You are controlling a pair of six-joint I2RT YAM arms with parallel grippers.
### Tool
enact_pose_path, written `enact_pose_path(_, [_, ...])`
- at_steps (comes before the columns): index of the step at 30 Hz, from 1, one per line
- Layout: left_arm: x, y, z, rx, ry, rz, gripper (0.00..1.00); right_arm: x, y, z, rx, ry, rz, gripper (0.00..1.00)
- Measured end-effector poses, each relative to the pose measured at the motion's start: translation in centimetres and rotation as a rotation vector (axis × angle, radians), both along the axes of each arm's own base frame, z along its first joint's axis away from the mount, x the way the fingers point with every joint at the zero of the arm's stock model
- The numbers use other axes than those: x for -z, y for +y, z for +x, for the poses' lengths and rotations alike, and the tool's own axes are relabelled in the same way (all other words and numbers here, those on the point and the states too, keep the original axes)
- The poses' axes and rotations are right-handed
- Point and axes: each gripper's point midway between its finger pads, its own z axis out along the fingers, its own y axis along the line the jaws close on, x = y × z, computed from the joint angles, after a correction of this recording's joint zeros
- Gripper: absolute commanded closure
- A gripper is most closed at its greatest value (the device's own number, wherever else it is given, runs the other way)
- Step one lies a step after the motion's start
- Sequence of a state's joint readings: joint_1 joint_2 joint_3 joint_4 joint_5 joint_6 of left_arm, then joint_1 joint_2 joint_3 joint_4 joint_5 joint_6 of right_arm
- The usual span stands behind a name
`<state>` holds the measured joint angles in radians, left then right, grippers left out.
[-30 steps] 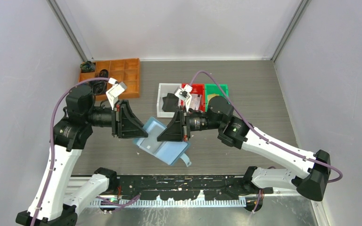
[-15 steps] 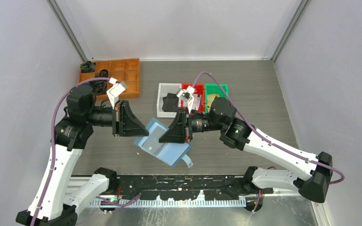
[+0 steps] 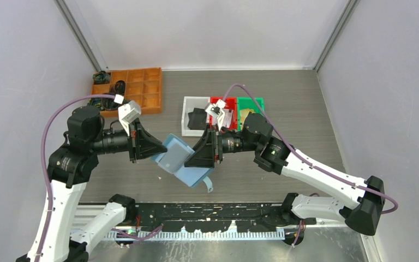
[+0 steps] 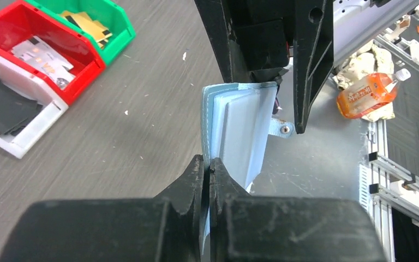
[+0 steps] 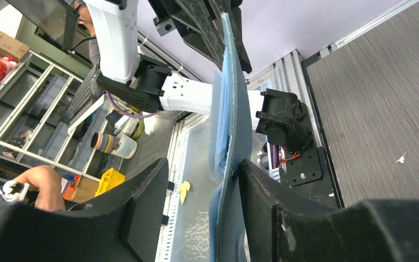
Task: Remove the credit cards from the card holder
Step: Remove the credit card from the card holder.
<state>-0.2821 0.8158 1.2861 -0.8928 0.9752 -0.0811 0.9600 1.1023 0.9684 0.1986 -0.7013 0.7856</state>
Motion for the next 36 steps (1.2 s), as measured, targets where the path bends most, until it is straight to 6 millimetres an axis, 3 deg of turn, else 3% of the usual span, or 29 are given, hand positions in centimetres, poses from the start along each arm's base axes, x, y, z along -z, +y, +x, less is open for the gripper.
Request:
enact_pose_path(5, [-1.1,-0.2,-1.1,0.053,-0.015,-0.029,1.00,0.1,0.0,0.1,0.008,0.002,-0.004,0.64])
enact_pose_path(9, [-2.0,-0.8,-2.3,0.120,0.051,-0.085,1.00,1.1,0.2,0.6,0.030,0.017,-0.045,0.65])
enact_pose_path(13, [-2.4,-1.0,-2.7,0.141,0.100,-0.112,1.00,2.0,0.4,0.8,0.035,0.029,-0.071,0.46])
enact_pose_path(19, [-1.9,-0.7,-1.5,0.077,0.048,-0.071,1.00,1.8,0.0,0.3,0.016,0.012,-0.066,0.32])
enact_pose_path(26, [-1.1,0.3,0.8,-0.053,-0.049,-0.001,1.00,0.3,-1.0,-0.8,-0.010,-0.024,-0.023,0.26])
enact_pose_path(36, [-1.4,0.5,0.8,-0.061,-0.077,0.004,1.00,0.3,-0.9,-0.9,-0.026,-0.007,-0.022,0.23])
